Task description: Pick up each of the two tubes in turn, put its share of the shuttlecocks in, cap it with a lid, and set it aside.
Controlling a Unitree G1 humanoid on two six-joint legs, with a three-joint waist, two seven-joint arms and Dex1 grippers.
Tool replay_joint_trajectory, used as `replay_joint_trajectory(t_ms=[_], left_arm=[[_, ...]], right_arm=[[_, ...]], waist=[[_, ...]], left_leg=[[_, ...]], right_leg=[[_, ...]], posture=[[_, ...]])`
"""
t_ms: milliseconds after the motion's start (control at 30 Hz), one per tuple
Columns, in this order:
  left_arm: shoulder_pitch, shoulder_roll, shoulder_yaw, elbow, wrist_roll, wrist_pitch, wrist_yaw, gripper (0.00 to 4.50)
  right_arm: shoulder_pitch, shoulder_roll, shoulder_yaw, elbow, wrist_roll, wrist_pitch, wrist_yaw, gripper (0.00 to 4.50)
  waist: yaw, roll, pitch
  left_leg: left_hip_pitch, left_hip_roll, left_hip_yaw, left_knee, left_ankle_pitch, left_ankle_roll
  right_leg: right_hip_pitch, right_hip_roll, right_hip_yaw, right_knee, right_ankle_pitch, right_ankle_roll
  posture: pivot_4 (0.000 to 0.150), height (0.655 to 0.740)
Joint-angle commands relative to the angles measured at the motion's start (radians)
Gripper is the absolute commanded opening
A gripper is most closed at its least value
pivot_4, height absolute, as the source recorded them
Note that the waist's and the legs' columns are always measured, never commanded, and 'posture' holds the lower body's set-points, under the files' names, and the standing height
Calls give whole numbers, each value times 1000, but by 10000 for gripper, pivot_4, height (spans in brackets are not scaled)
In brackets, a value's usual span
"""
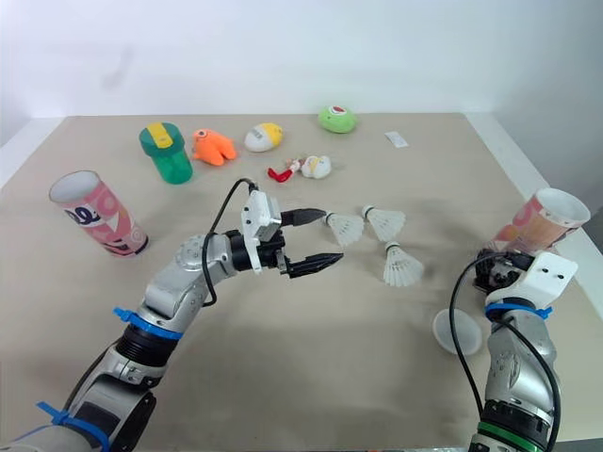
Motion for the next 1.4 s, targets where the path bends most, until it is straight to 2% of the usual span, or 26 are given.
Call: replay_joint_trajectory(t_ms=[33,267,500,667,800,967,1200,1400], left_arm=[[3,3,14,-51,-4,3,6,45000],[21,35,37,-52,-7,9,9,45000],[110,118,127,-63,-7,-11,42,45000],[259,178,230,-133,-2,-6,124,45000],[379,180,309,-210,35,-28,246,45000],[540,130,401,-318,140,-40,484,45000],[643,15,516,-338,127,-32,675,45000],[591,30,581,-210,192,-64,777,45000]], right_arm=[[17,-11,-21,-38,23,-8,2,44571],[141,-3,-34,-239,96,9,36,44571],[309,-99,-46,-534,296,62,253,44571],[233,-255,157,-707,450,216,409,44571],[91,-309,361,-687,455,264,536,44571],[-119,-267,599,-582,376,244,672,44571],[-305,-129,772,-405,286,195,779,44571],[-368,-59,821,-308,228,156,838,44571]], waist=[[0,0,0],[0,1,0],[-3,2,-1],[-12,1,-1],[-2,-3,1],[0,-8,2],[1,-13,2],[1,-15,2]], left_leg=[[0,0,0,0,0,0],[0,0,0,-1,0,0],[1,1,1,0,0,0],[4,2,3,0,1,2],[5,3,2,0,3,4],[3,2,3,1,3,4],[0,2,2,1,3,4],[1,3,0,1,4,4]], right_leg=[[0,0,0,0,0,0],[0,0,0,0,0,0],[0,1,1,0,-2,4],[1,2,4,0,1,3],[1,3,3,0,3,2],[0,1,4,-1,3,4],[-1,0,2,-1,4,2],[-1,2,-1,-1,5,1]], posture=[[1500,7400],[1500,7400],[1500,7400],[1500,7400],[1500,7400],[1500,7400],[1500,7400],[1500,7400]])
